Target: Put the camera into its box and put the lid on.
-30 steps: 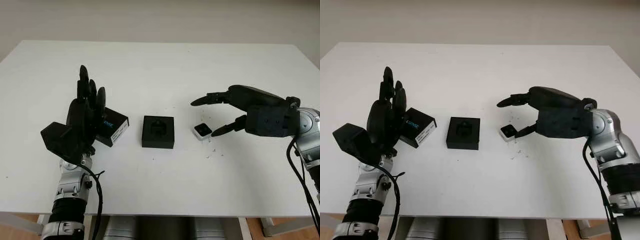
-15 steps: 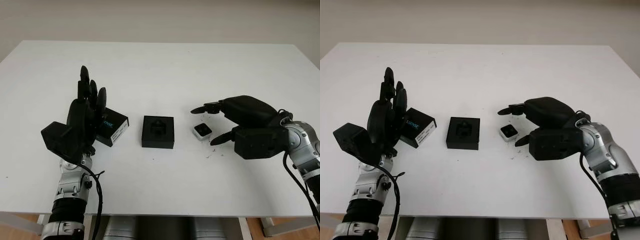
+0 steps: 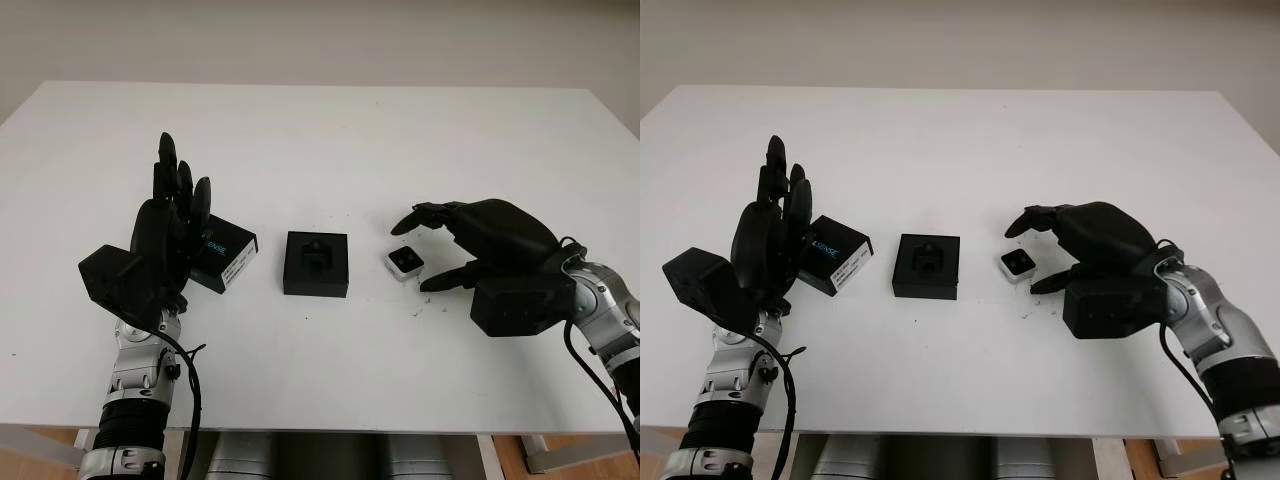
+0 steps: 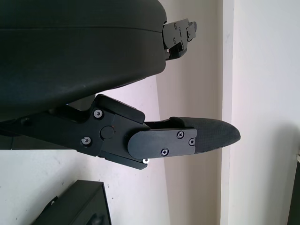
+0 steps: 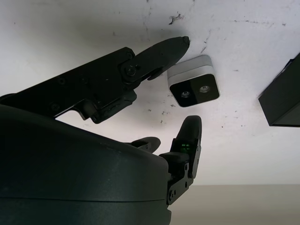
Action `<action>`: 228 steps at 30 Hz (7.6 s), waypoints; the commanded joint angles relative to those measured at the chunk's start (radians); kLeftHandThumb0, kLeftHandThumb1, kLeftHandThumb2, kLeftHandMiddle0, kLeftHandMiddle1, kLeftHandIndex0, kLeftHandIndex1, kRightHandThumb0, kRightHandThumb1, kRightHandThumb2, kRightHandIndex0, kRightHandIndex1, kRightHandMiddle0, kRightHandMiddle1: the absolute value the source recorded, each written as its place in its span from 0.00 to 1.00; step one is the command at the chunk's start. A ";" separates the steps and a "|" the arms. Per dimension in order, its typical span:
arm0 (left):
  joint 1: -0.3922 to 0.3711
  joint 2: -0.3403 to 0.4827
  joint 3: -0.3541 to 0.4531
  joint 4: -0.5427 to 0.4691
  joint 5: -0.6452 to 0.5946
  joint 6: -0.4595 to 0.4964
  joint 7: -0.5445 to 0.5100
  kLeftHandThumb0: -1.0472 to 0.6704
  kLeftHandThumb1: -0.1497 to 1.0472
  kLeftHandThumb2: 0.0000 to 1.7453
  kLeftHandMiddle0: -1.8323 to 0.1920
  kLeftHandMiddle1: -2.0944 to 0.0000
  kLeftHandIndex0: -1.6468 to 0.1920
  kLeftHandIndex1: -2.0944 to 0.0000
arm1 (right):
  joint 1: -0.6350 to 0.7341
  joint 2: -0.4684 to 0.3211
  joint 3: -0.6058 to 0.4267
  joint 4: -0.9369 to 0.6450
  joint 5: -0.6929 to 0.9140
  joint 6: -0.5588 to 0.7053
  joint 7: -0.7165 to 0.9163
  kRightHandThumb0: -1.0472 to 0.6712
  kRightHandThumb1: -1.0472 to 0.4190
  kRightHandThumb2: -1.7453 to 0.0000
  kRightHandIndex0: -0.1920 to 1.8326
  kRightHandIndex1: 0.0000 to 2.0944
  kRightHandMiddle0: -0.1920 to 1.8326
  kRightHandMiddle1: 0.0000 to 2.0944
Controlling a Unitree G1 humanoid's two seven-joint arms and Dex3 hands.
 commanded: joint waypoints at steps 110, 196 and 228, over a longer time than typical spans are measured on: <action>0.038 -0.033 -0.047 -0.074 0.028 0.029 0.036 0.15 1.00 0.28 1.00 0.98 1.00 0.99 | -0.024 0.367 -0.103 -0.317 0.426 0.638 0.184 0.36 0.10 0.97 0.31 0.03 0.27 0.86; 0.037 -0.047 -0.047 -0.092 0.003 0.047 0.059 0.15 1.00 0.25 0.99 0.97 1.00 0.99 | 0.059 0.452 0.057 -0.436 0.162 0.822 0.112 0.41 0.08 0.97 0.31 0.03 0.26 0.87; 0.057 -0.047 -0.053 -0.120 -0.001 0.059 0.048 0.15 1.00 0.26 1.00 0.98 1.00 0.99 | 0.118 0.355 0.111 -0.490 -0.009 0.630 0.043 0.23 0.10 0.97 0.19 0.03 0.22 0.23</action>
